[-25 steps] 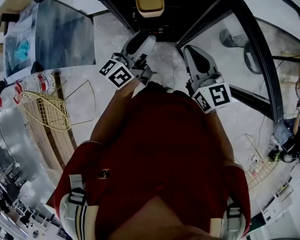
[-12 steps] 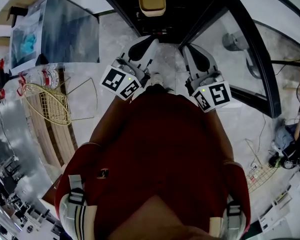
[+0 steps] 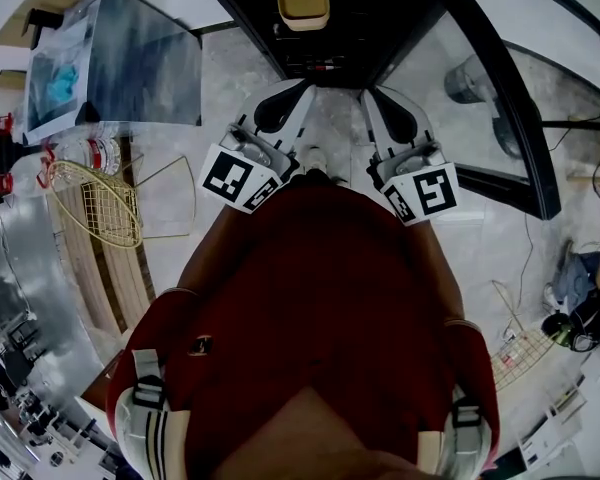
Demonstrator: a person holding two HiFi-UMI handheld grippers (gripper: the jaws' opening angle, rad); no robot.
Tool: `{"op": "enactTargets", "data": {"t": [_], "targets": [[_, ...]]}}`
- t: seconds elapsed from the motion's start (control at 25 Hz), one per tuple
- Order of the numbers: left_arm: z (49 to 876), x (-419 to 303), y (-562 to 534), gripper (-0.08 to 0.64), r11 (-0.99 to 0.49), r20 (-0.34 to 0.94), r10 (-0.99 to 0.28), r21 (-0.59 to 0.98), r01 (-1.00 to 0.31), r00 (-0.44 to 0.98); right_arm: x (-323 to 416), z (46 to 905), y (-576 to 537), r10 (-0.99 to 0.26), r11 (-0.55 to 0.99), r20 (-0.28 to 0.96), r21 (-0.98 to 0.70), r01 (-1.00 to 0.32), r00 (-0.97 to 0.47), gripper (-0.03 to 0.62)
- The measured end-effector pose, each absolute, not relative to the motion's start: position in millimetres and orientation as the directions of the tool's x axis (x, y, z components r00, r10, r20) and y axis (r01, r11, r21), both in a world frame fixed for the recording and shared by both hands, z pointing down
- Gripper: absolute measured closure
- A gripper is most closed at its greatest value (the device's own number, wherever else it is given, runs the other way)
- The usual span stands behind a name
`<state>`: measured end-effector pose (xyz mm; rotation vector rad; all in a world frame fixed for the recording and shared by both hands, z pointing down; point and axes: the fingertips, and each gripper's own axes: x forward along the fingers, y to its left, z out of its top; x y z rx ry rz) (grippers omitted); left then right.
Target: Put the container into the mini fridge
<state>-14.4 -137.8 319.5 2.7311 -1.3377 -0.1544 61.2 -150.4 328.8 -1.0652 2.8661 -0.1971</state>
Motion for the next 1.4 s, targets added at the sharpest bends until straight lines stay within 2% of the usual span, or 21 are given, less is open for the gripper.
{"op": "enactTargets", "data": {"t": [1.4], "targets": [[313.5, -5.7, -116.6, 0.554, -0.624, -0.049, -0.779, 0.158, -0.765, 0.625, 72.8, 325.3, -127.1, -0.649, 0.757, -0.051, -0.136, -0.639, -0.759, 0.592]]}}
